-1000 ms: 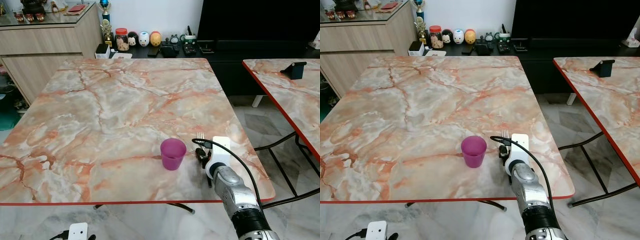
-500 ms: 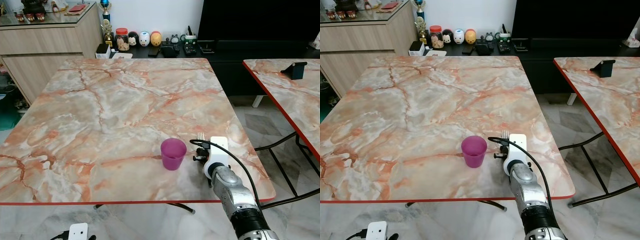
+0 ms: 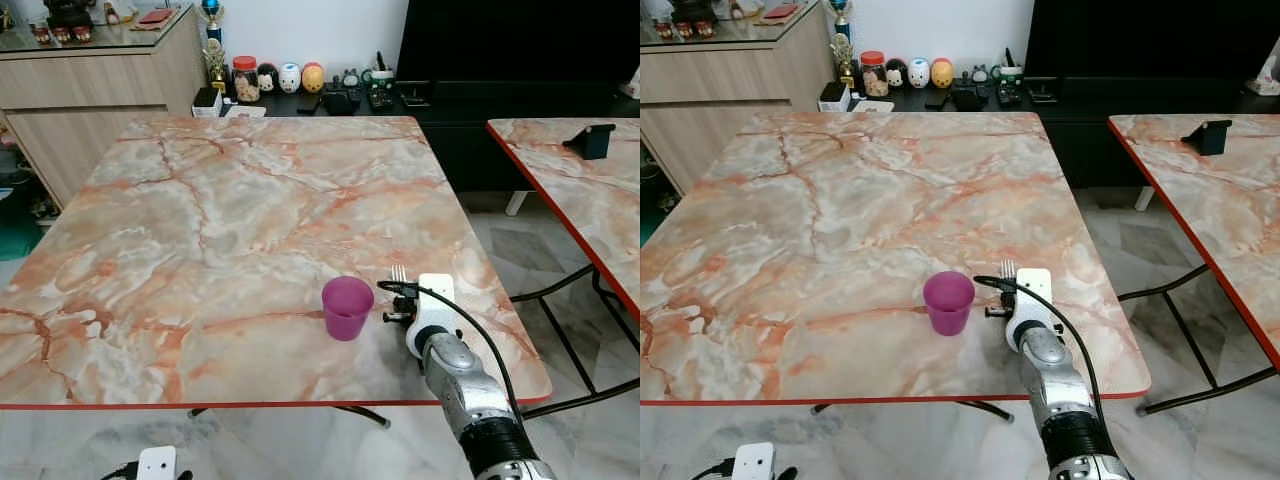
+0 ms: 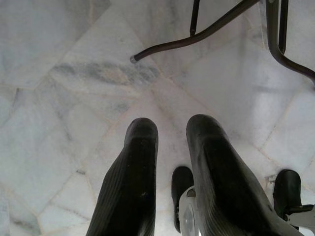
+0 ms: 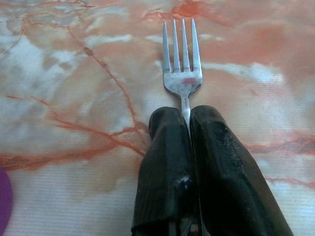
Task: Setting the table
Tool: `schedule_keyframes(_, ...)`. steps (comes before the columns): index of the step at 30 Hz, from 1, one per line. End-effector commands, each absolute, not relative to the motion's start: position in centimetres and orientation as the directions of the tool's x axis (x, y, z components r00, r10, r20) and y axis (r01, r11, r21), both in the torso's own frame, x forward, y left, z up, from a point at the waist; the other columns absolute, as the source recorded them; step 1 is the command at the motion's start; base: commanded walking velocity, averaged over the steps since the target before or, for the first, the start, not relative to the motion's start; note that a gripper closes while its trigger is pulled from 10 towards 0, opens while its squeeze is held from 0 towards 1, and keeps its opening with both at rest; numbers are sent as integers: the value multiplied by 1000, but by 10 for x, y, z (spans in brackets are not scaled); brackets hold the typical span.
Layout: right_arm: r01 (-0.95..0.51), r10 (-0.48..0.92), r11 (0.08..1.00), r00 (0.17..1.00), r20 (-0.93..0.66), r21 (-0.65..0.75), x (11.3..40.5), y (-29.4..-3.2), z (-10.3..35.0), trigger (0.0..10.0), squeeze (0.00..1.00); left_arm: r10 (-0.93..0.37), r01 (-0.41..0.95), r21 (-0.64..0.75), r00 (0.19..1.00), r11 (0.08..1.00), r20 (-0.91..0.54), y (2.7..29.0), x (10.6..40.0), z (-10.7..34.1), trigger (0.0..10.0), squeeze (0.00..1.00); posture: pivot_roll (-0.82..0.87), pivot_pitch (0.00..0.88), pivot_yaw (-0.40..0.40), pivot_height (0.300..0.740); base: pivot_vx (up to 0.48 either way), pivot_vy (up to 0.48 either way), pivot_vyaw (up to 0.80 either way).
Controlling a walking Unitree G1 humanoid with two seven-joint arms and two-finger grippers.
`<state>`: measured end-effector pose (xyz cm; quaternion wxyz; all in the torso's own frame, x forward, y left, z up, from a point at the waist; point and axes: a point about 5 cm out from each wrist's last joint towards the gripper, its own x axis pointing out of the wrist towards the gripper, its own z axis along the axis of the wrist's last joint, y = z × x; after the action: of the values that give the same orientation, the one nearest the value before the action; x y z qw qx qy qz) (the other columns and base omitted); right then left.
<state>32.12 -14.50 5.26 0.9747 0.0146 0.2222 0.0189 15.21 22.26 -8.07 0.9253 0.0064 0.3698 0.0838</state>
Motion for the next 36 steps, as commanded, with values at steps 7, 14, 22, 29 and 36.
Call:
schedule_keyframes(7,-1,-9,999,951,-310,-34,329,-153,70,10000,0,162,-149,80,699,986,-696,226,149,-82,10000,0,35,0,-9,740,0,0,0)
schedule_keyframes(14,21,-32,994,995,-96,-107,330,-157,98,10000,0,164,-152,80,699,985,-696,225,149,-82,10000,0,33,0,-8,740,0,0,0)
schedule_keyframes(22,-12,55,970,983,173,-242,321,-152,132,10000,0,168,-155,81,702,985,-692,225,148,-82,10000,0,28,0,-5,740,0,0,0)
schedule_keyframes(29,5,44,978,972,232,-208,318,-150,139,10000,0,173,-150,94,700,984,-693,225,147,-82,10000,0,30,0,-4,740,0,0,0)
schedule_keyframes(36,5,50,980,960,276,-197,322,-149,151,10000,0,173,-143,102,697,985,-696,224,146,-83,10000,0,28,0,-7,740,0,0,0)
